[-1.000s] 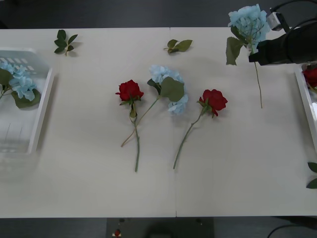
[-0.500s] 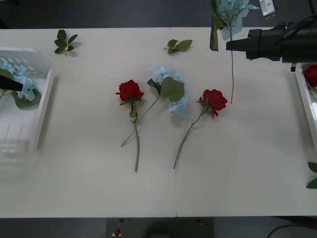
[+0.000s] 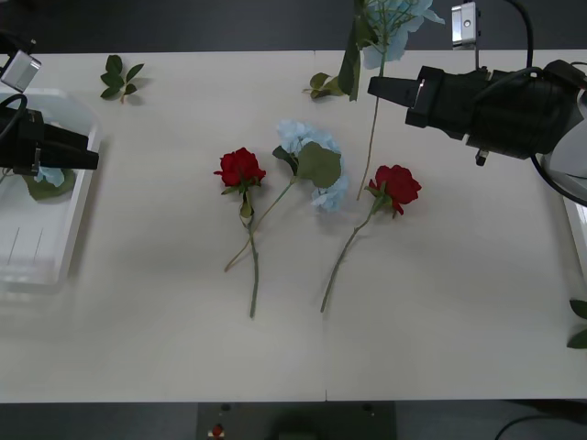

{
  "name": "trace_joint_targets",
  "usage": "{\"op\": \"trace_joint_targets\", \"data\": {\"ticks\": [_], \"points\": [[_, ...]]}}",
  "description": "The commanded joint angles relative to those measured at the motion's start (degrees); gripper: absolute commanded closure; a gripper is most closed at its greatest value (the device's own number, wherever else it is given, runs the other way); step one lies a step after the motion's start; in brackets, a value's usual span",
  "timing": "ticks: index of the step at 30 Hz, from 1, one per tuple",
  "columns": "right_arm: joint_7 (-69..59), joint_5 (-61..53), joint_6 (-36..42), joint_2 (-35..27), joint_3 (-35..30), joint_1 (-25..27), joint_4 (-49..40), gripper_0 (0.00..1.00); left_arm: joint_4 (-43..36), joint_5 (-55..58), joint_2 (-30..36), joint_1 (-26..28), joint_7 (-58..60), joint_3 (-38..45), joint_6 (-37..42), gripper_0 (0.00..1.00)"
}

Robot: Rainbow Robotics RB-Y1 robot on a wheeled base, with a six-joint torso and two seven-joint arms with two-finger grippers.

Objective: Put the red flowers into the right box and the blue flowers into the left box

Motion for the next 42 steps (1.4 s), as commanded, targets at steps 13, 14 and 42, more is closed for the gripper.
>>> {"op": "trace_joint_targets", "data": {"ticks": [13, 14, 42], "points": [[2.14, 2.29, -1.55, 9.06, -0.83, -0.88, -4.80, 1.00, -4.37, 9.31, -7.96, -1.80, -8.71, 0.20, 2.97, 0.03], [2.23, 2.73, -1.55, 9.41, -0.83, -0.97, -4.80, 1.00, -4.55, 9.31, -8.48, -1.80, -8.71, 0.11, 2.97, 0.03], [3.98, 5.28, 5.65, 18.90, -1.35, -5.28, 2.23, 1.00, -4.99, 14.76, -18.59, -2.59, -9.59, -14.57, -8.46, 0.03]]}}
